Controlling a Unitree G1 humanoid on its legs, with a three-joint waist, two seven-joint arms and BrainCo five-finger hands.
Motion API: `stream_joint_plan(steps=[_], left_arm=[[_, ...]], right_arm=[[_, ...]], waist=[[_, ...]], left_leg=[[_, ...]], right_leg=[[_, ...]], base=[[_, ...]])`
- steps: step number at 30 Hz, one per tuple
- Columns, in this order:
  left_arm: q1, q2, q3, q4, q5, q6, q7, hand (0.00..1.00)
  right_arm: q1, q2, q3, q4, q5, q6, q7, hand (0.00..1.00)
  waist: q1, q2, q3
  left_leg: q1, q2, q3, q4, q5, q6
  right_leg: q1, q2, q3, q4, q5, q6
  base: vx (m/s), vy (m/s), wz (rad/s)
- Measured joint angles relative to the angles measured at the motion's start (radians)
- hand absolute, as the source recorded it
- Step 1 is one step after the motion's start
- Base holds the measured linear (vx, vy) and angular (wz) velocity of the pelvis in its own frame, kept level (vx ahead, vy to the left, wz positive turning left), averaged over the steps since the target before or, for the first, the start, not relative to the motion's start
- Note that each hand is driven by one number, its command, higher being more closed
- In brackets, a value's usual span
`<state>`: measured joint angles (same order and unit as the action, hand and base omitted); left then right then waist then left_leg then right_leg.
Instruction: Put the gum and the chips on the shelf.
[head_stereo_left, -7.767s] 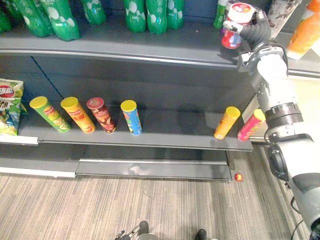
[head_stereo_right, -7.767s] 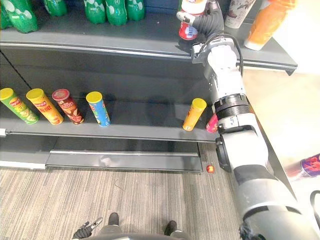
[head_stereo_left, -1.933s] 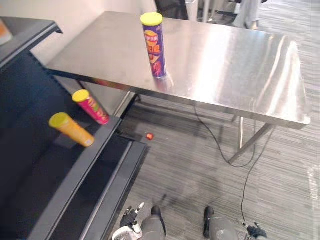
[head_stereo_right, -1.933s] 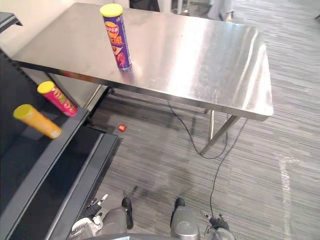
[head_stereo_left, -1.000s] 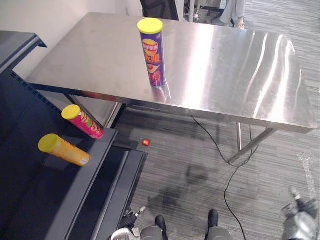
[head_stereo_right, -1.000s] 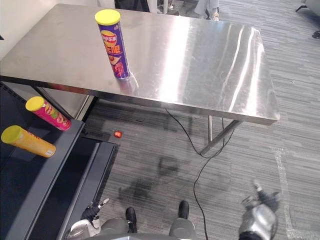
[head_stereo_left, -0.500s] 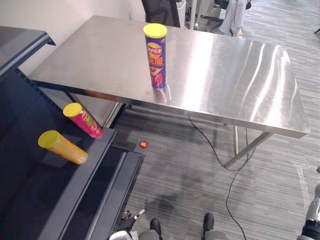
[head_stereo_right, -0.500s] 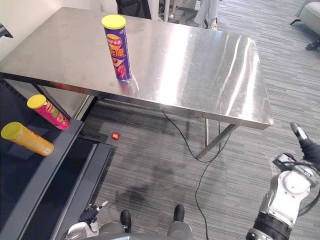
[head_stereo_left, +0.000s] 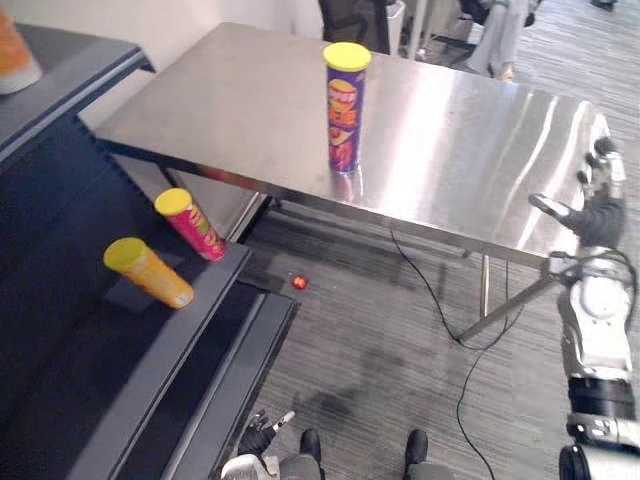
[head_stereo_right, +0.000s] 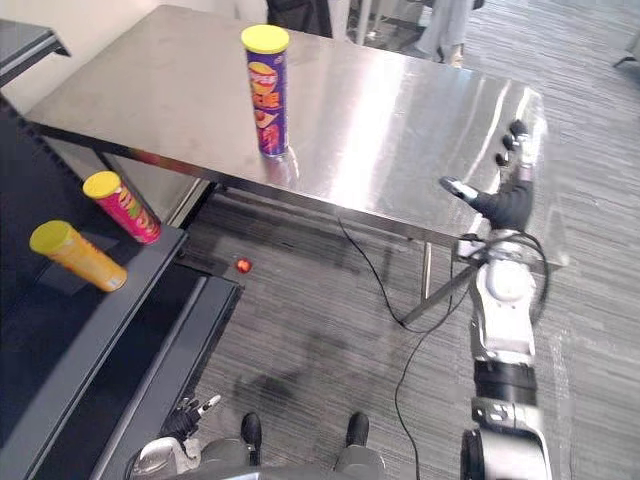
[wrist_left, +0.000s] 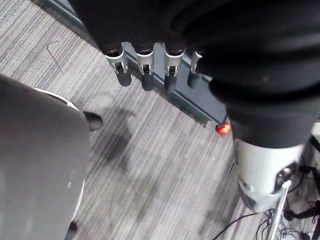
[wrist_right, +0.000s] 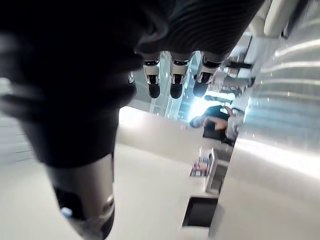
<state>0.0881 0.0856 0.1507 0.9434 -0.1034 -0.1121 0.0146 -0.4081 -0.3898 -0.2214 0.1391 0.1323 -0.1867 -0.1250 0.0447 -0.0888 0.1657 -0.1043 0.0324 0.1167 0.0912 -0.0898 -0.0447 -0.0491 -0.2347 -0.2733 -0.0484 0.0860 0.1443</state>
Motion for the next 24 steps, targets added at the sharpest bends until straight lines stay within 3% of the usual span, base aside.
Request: stream_joint_plan(steps=[4,10,17,24], left_arm=[[-0.004,0.0,-0.012,-0.038,-0.002,-0.011,0.002,0.0],[-0.008,0.003,-0.027,-0.071,-0.01,-0.018,0.008,0.0],[-0.034,0.004,-0.028,-0.086,-0.036,-0.022,0.022,0.0],[-0.049,0.006,-0.027,-0.085,-0.043,-0.022,0.026,0.0]], right_arm=[[-0.152,-0.019,0.052,0.099,0.016,0.003,-0.003,0.0],[-0.322,-0.035,0.107,0.209,0.044,0.009,-0.035,0.0],[-0.467,-0.037,0.12,0.316,0.045,0.032,-0.058,0.0],[-0.572,-0.036,0.132,0.389,0.087,0.038,-0.078,0.0]], waist=[[0.038,-0.005,0.022],[0.055,-0.005,0.057],[0.099,0.0,0.099],[0.102,0.004,0.126]], left_leg=[[-0.028,-0.004,-0.037,0.018,0.002,0.002],[-0.063,-0.009,-0.082,0.038,0.004,0.004],[-0.11,-0.007,-0.107,0.062,0.004,0.004],[-0.136,-0.007,-0.123,0.088,0.003,0.004]], right_leg=[[0.001,-0.002,-0.035,0.005,0.0,0.0],[0.0,-0.006,-0.077,0.016,0.0,0.0],[-0.019,-0.005,-0.104,0.016,0.0,0.0],[-0.022,-0.004,-0.116,0.016,0.0,0.0]], base=[[-0.01,-0.006,0.3],[0.0,0.007,0.24],[-0.02,-0.003,0.11],[-0.03,0.007,0.07]])
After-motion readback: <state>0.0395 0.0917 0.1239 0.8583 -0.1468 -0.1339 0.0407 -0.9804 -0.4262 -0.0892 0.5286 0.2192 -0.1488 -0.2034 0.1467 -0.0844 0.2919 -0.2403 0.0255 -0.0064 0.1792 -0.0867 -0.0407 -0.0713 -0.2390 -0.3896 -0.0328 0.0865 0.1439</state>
